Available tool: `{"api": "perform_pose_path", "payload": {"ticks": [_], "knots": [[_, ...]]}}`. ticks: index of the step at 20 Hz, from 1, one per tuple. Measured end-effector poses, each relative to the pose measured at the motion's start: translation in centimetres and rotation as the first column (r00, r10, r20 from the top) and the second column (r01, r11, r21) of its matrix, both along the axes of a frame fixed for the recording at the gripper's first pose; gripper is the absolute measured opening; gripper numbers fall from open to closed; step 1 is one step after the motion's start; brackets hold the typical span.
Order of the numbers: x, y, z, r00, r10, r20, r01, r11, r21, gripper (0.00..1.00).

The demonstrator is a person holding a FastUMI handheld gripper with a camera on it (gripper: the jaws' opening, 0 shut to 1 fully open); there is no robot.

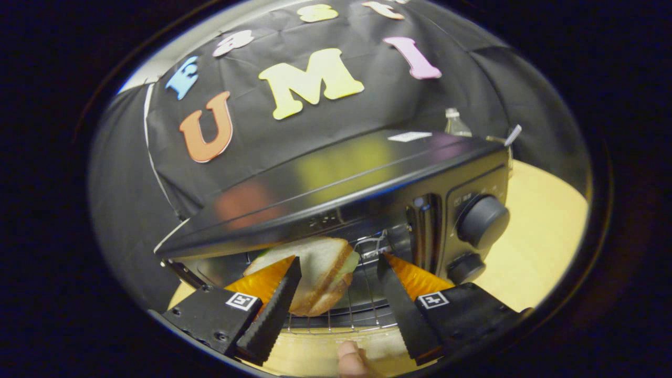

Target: Open the toaster oven, put the food inside, and close the toaster oven door.

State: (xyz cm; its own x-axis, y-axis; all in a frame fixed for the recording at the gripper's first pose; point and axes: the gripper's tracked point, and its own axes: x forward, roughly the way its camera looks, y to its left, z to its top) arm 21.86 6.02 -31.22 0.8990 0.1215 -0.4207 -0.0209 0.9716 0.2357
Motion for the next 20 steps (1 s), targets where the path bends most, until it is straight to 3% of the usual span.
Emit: {"api": "perform_pose_path", "payload": {"ticks": [7,13,17,20], "knots": [[-6.4,1.3,2.5,0.997,0.041,0.063,-0.034,0.994,-0.103,0.97],[-13.6,2.7,0.2,0.995,0.078,0.068,-0.064,0.981,-0.182,0.98],[-16.5,2.7,-0.8,0.989,0.083,0.125,-0.040,0.949,-0.312,0.98],[-18.1,3.0,-3.2,0.997,0.068,0.041,-0.051,0.945,-0.323,0.98]]}}
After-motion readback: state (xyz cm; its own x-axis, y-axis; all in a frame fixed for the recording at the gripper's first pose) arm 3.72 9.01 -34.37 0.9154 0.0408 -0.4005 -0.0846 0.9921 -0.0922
